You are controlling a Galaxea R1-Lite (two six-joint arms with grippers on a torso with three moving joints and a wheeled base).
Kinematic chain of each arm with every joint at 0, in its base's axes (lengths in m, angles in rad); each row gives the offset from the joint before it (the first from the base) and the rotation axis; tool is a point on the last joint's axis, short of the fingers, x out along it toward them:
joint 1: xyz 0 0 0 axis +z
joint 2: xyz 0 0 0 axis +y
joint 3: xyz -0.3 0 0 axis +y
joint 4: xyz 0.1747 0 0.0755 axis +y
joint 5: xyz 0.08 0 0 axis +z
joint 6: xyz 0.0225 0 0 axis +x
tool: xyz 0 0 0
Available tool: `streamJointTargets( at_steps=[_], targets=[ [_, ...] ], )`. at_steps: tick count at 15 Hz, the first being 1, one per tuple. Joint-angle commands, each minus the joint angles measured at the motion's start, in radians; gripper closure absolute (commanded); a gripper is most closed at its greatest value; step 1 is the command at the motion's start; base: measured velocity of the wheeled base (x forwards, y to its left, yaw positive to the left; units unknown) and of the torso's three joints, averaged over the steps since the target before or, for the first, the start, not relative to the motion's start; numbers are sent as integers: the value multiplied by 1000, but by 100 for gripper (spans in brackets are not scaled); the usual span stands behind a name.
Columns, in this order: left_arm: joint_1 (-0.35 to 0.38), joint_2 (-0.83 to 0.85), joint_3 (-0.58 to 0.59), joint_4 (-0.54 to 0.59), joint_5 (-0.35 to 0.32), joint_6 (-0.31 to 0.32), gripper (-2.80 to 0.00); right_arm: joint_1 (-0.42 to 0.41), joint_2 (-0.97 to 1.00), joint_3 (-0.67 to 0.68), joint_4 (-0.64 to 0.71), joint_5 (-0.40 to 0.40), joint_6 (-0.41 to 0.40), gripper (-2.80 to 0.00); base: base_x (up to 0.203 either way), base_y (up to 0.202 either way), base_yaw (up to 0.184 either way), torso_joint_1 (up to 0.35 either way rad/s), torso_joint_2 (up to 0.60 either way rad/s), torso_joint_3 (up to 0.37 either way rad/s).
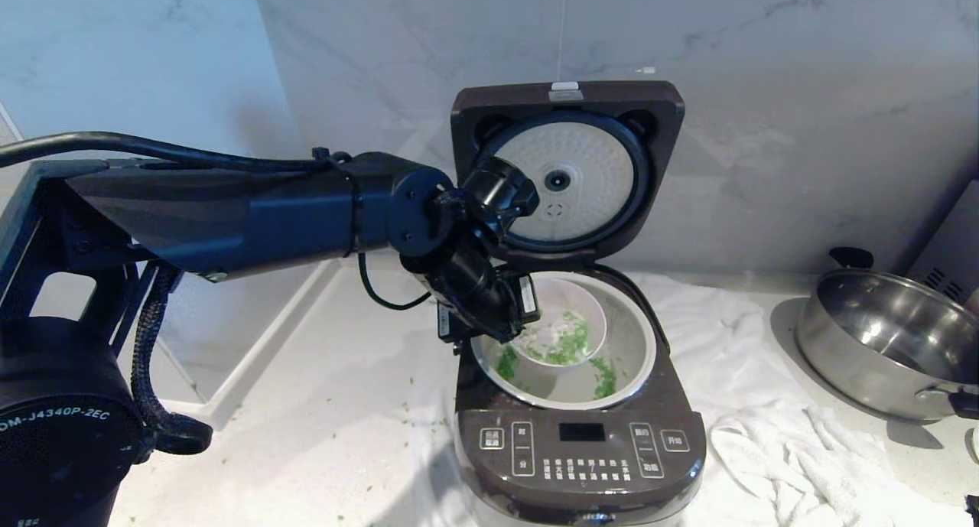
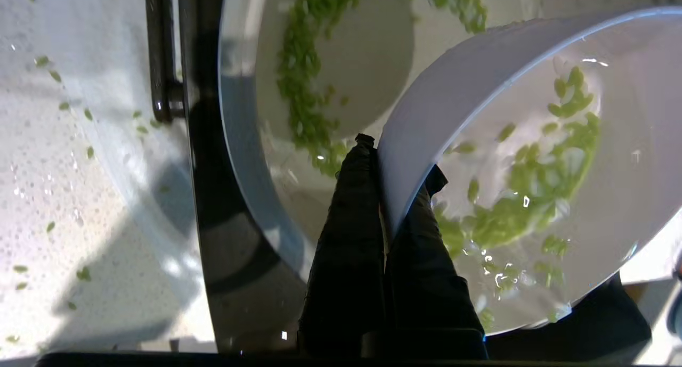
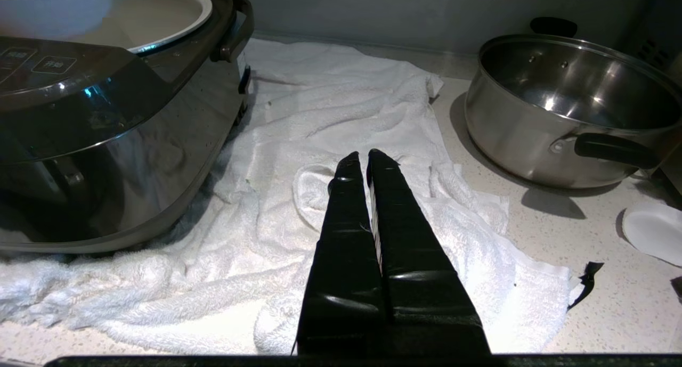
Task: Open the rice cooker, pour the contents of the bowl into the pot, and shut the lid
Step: Pour the water from the bowl into the rice cooker
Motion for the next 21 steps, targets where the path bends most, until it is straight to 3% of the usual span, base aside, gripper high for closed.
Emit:
streamJointTargets(
  at_steps=[1, 11, 17, 21],
  targets=[
    [-14, 21, 0, -10, 12, -13, 0, 1, 1, 0, 0, 0, 0, 0, 0, 0, 0, 0, 0, 0],
    [-38, 72, 0, -142, 102, -17, 0, 0, 1, 0, 0, 0, 0, 0, 0, 0, 0, 0, 0, 0],
    [-34, 110, 18, -301, 201, -18, 0, 0, 0, 0, 0, 0, 0, 0, 0, 0, 0, 0, 0, 0],
    [-30, 107, 94, -450, 217, -18, 0, 0, 2, 0, 0, 0, 0, 0, 0, 0, 0, 0, 0, 0]
  ],
)
